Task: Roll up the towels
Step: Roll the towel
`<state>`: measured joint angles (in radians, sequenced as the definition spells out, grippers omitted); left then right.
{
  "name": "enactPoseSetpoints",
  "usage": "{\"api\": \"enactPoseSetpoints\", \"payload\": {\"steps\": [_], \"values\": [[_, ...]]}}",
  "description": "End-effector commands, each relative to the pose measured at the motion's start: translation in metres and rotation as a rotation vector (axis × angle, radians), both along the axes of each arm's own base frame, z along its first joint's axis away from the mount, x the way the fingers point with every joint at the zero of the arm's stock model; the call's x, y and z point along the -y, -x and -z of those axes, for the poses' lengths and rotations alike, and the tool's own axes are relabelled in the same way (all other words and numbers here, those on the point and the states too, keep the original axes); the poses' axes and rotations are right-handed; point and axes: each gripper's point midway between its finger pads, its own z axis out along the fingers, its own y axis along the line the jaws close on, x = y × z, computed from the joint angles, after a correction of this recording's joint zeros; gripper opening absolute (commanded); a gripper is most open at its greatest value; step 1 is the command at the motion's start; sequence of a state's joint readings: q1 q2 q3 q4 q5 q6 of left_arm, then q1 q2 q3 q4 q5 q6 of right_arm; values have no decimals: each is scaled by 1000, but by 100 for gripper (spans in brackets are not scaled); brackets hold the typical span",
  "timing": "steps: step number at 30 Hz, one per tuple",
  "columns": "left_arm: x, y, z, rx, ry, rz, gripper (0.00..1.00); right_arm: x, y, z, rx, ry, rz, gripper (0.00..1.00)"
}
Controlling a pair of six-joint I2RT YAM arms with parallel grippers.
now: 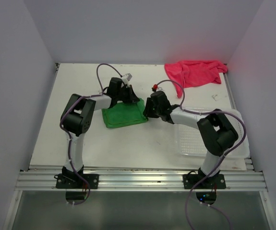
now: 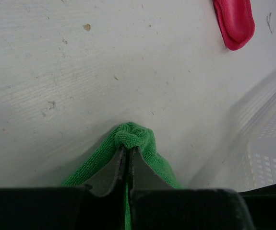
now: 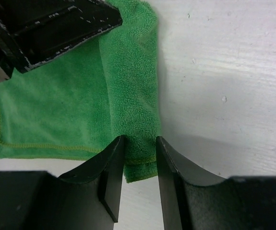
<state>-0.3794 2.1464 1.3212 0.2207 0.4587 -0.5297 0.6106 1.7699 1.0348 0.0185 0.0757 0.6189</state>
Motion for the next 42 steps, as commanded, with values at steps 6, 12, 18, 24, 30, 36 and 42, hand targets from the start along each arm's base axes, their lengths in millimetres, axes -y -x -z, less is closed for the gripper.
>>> {"api": "enactPoseSetpoints", "payload": {"steps": [6, 12, 18, 24, 30, 36, 42], "values": [[-13, -10, -16, 72, -31, -25, 0, -12, 2, 16, -26, -44, -35, 39], [-14, -11, -20, 83, -32, -30, 0, -11, 5, 29, -49, -34, -32, 40], [-16, -12, -27, 99, -39, -38, 0, -9, 10, 41, -76, -30, -33, 40], [-18, -14, -32, 105, -41, -43, 9, -8, 16, 52, -96, -22, -33, 38], [-21, -17, -44, 120, -33, -58, 24, -13, 20, 55, -88, 6, -63, 28], [-26, -23, -61, 128, -24, -78, 36, -14, 28, 62, -64, 107, -91, 23], [-34, -23, -73, 97, -3, -105, 39, -14, 28, 58, -22, 163, -88, 3]]}}
